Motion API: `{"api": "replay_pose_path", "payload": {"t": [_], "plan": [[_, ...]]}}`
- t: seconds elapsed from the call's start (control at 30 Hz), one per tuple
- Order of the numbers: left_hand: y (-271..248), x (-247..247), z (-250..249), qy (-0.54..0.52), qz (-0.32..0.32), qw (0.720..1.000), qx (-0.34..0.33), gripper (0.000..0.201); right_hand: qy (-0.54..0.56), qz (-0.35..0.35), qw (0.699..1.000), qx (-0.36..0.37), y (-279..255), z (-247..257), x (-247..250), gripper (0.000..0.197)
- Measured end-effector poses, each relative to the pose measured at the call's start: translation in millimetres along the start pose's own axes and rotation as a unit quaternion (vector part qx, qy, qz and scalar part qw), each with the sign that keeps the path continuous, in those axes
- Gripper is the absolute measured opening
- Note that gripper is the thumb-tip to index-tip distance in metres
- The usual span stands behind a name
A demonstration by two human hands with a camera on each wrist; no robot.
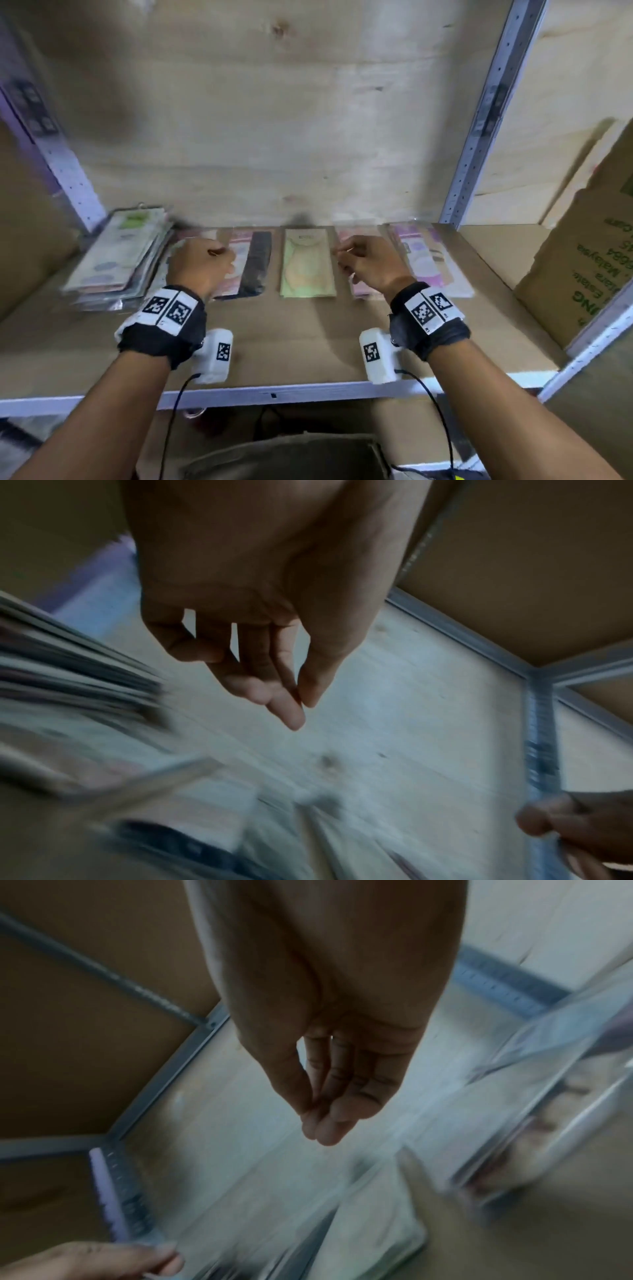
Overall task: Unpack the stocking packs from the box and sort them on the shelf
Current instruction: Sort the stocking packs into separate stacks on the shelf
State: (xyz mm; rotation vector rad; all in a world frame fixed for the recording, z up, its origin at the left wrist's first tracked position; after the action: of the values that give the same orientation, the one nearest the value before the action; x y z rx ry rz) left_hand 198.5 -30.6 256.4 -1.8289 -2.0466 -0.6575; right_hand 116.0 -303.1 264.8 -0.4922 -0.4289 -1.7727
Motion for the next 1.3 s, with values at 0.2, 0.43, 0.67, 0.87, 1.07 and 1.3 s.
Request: {"api": "replay_pose_path", "payload": {"t": [0.2, 0.43, 0.67, 0.87, 1.07, 1.3], "plan": [[20.2, 72.1, 29.3, -0.023, -0.07, 0.997, 0.032, 0.029, -0.001, 0.092, 0.996, 0.019, 22.7, 54.8, -97.8, 0.007], [16.0, 107.9, 47.3, -0.027, -0.057, 0.998, 0.023, 0.021, -0.082, 0.156, 0.984, 0.015, 61.7, 105.4, -203.9, 0.015], [19.9, 124.9, 59.2, -0.101, -0.056, 0.993, 0.031, 0.024, -0.175, 0.128, 0.976, 0.012, 78.3, 121.5, -244.7, 0.037], [23.1, 129.2, 61.2, -0.124, -0.074, 0.989, 0.034, 0.025, -0.094, 0.147, 0.981, -0.083, 84.2, 116.4, -250.1, 0.024], [25.5, 123.5, 57.7, -0.175, -0.062, 0.98, 0.069, 0.015, 0.06, 0.118, 0.988, -0.076, 75.8, 108.9, -230.5, 0.004], [5.2, 94.6, 28.0, -0.405, 0.111, 0.896, 0.145, 0.042, 0.029, 0.06, 0.995, 0.08, 27.9, 110.8, -146.5, 0.017]]}}
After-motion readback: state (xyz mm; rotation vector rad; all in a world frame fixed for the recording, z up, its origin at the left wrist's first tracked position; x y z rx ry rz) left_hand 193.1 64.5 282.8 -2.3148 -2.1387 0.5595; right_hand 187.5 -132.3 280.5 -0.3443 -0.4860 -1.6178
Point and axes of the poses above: each hand's wrist, its own y-axis towards the middle knuckle, its own x-axis out of the back of the hand, z = x × y, the point moved 1 cm from there along y, towards the middle knuckle, and after that the axes turned 9 degrees about -y, right-handed, at the moved point
